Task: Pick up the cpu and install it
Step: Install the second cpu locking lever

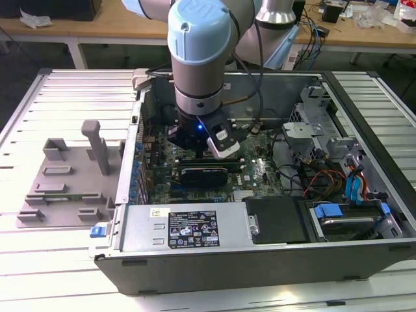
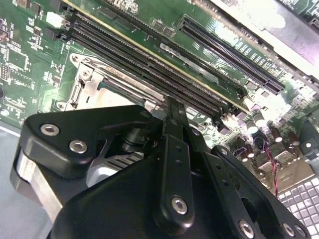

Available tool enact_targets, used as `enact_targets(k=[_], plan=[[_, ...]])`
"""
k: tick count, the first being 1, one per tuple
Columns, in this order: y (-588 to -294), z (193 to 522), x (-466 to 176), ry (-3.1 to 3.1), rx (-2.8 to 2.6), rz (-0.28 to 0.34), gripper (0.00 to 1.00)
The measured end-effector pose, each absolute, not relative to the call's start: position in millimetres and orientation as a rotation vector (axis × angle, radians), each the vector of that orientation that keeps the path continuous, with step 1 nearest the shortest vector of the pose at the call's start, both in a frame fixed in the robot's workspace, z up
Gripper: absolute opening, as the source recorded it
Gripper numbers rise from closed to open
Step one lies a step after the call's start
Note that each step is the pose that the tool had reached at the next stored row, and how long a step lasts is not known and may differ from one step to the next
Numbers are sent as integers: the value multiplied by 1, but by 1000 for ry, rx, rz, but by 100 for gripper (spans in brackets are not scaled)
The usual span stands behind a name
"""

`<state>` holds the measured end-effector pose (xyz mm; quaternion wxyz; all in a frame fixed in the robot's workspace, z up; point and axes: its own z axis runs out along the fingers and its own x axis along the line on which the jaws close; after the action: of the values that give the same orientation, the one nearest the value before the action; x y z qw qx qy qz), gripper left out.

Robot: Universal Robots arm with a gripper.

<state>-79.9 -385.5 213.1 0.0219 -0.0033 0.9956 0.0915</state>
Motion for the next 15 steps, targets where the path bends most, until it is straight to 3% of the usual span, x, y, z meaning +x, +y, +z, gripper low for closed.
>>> enact_targets(k=[15], plan=[[-386, 200, -86, 3076, -9, 366, 11]])
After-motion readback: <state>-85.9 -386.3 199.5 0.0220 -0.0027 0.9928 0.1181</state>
